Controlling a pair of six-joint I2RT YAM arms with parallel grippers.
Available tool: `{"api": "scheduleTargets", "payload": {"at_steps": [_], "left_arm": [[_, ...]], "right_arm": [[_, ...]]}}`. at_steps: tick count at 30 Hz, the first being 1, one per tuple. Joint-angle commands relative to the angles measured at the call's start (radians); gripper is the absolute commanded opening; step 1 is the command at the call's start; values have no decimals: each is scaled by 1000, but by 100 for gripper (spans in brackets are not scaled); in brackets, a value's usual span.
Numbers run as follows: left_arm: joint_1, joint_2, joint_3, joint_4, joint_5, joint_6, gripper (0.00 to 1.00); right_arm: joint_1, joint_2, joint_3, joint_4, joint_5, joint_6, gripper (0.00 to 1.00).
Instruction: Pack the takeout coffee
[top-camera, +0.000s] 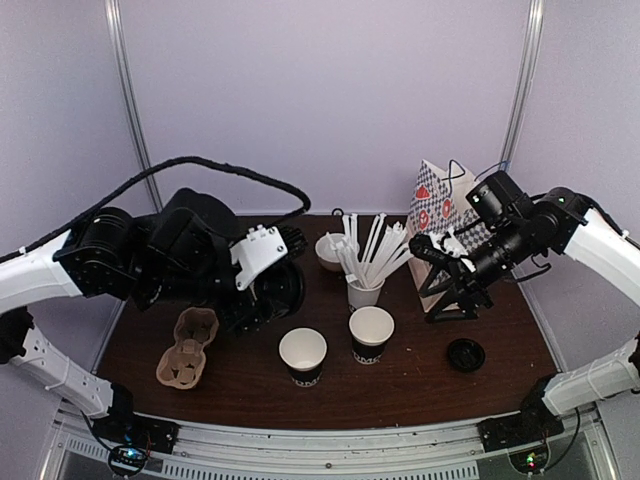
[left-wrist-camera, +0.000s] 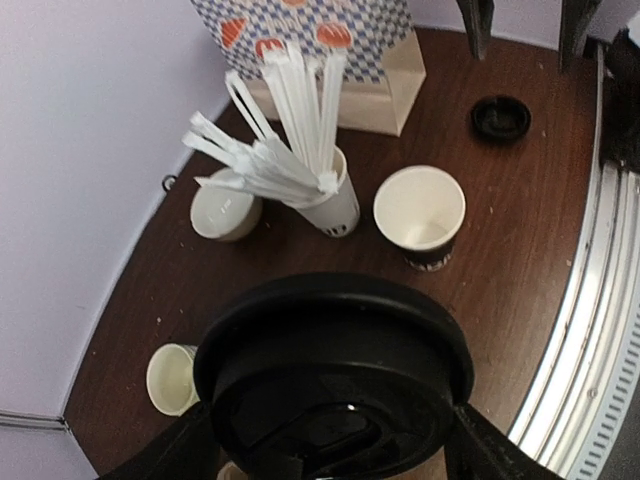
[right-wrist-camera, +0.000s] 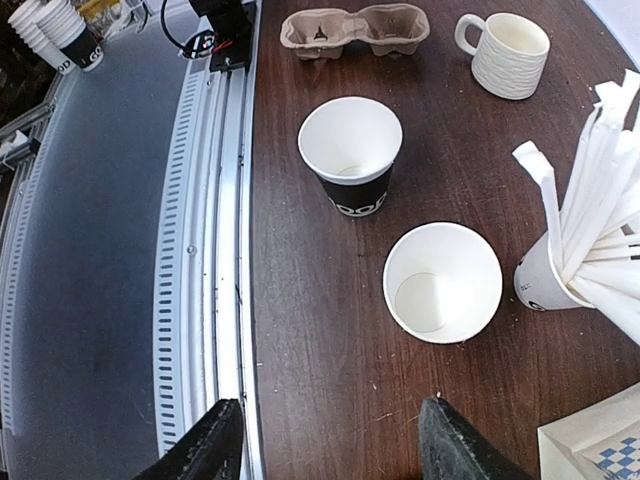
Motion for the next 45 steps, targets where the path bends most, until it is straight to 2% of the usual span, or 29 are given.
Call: {"api": "scheduleTargets", "payload": {"at_steps": [1,11,14,22,45], "left_arm": [[21,60,49,-192,99,-54,80],[110,284,189,-319,249,-8,80],[124,347,235,-357,238,8,79],[133,480,330,-430,333,41,80],[163,623,374,-444,340,33,80]], "right_arm": [[63,30,-8,36,107,-16,63],[99,27,-67,64,145,-14,62],[98,2,-107,81,165,-5,62],[51,-65,-181,80,128,17,62],[17,-106,-212,82,75,18,62]]}}
